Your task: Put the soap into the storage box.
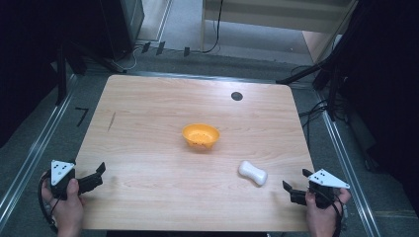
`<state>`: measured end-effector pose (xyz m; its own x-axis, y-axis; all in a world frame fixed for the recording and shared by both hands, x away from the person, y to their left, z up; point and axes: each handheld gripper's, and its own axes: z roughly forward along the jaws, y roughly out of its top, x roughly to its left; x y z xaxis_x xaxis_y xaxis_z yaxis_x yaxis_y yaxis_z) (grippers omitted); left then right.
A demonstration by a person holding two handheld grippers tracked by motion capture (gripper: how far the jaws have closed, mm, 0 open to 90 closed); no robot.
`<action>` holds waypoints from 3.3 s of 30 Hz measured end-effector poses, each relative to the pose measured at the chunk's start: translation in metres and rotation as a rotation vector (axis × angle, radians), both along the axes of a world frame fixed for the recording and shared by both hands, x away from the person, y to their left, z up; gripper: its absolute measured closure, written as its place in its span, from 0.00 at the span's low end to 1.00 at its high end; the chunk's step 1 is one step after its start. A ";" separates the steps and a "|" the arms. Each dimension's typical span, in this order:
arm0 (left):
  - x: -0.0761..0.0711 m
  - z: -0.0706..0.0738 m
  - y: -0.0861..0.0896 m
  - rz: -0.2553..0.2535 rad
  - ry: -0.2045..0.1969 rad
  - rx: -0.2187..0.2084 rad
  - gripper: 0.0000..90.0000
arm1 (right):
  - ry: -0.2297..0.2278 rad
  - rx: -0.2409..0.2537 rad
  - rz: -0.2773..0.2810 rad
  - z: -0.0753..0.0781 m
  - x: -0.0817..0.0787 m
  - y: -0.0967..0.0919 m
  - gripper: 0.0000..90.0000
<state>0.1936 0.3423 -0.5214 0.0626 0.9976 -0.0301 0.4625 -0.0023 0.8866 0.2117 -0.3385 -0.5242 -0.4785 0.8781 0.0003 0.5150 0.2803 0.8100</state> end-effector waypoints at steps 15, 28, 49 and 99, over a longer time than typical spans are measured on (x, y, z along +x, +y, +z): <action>0.000 0.000 0.001 -0.001 0.000 -0.008 0.02 | 0.090 -0.063 0.088 0.012 0.023 0.017 0.16; 0.000 0.000 0.001 -0.002 0.001 -0.014 0.02 | 0.147 -0.145 0.186 0.026 0.039 0.039 0.16; 0.000 0.000 0.002 -0.002 0.000 -0.024 0.02 | 0.277 -0.223 0.302 0.030 0.061 0.079 0.17; 0.000 0.000 0.003 -0.001 0.004 -0.029 0.02 | 0.506 -0.411 0.430 0.015 0.091 0.135 0.52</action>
<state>0.1939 0.3449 -0.5215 0.0637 0.9962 -0.0593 0.4660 0.0228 0.8845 0.3029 -0.2035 -0.5091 -0.8050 0.5928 0.0243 0.5726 0.7656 0.2932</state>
